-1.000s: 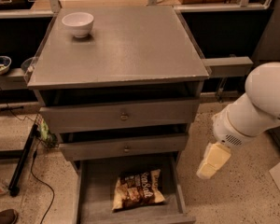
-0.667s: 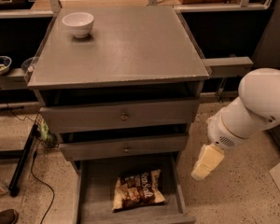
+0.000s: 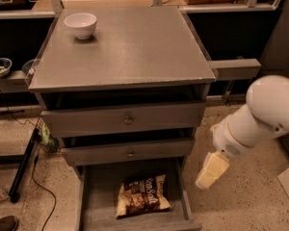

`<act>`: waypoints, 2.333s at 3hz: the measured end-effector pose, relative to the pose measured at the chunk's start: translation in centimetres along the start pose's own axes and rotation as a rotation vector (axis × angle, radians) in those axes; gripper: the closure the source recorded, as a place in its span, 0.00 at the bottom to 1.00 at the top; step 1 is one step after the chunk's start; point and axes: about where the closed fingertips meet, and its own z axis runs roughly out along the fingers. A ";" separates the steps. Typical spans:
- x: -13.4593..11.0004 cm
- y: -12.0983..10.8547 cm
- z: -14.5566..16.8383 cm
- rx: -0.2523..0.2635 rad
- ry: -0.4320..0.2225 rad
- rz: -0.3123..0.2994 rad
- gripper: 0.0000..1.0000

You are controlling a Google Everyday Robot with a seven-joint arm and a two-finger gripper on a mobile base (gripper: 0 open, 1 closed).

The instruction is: Pick brown chip bag from bottom drawer and place on counter

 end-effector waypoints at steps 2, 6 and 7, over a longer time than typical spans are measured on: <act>0.5 1.2 6.9 -0.125 -0.140 -0.011 0.00; 1.9 0.5 15.4 -0.108 -0.085 -0.046 0.00; 1.7 0.5 16.1 -0.109 -0.094 -0.056 0.00</act>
Offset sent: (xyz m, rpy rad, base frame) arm -0.0015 0.0297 -0.0933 0.2571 0.0518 0.1024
